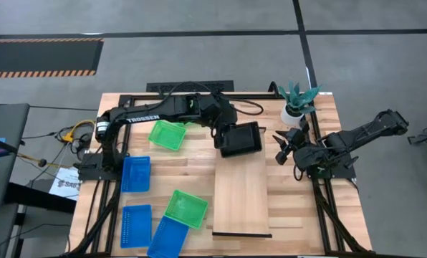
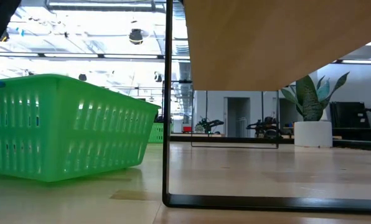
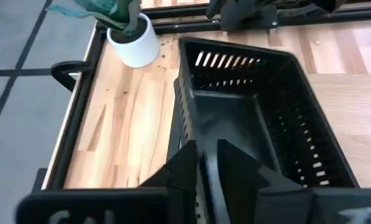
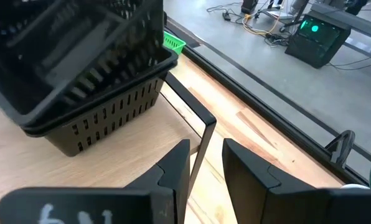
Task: Stack baskets on shelf by color
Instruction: Stack the black bin into the stacked black bin on the shelf
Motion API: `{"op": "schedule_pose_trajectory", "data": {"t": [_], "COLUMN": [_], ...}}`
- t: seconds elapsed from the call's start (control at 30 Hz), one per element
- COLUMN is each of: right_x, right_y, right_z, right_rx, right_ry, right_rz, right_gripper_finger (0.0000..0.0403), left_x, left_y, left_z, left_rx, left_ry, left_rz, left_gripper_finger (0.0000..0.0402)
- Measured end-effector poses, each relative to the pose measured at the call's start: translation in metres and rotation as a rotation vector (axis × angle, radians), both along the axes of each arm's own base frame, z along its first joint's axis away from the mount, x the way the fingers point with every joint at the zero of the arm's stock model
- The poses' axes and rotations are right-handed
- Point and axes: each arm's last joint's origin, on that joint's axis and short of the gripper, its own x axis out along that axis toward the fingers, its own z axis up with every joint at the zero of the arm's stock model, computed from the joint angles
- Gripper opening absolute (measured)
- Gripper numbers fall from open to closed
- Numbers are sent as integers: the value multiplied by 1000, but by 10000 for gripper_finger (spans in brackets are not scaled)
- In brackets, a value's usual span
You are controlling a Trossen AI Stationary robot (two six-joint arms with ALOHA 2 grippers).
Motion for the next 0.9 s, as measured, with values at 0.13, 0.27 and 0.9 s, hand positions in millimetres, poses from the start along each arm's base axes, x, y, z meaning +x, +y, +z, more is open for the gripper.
{"op": "schedule_pose_trajectory", "data": {"t": [0.13, 0.27, 0.9], "right_x": [0, 0, -1], "right_y": [0, 0, 3], "right_z": [0, 0, -1], "right_rx": [0, 0, -7], "right_ry": [0, 0, 13], "right_rz": [0, 0, 25], "right_gripper_finger": [118, 118, 118], "left_x": [0, -1, -1], "left_y": [1, 2, -81], "left_z": [0, 6, -16], "left_rx": [32, 45, -189], "left_ry": [2, -11, 66], "left_rz": [40, 75, 115], "left_gripper_finger": [91, 111, 2]}}
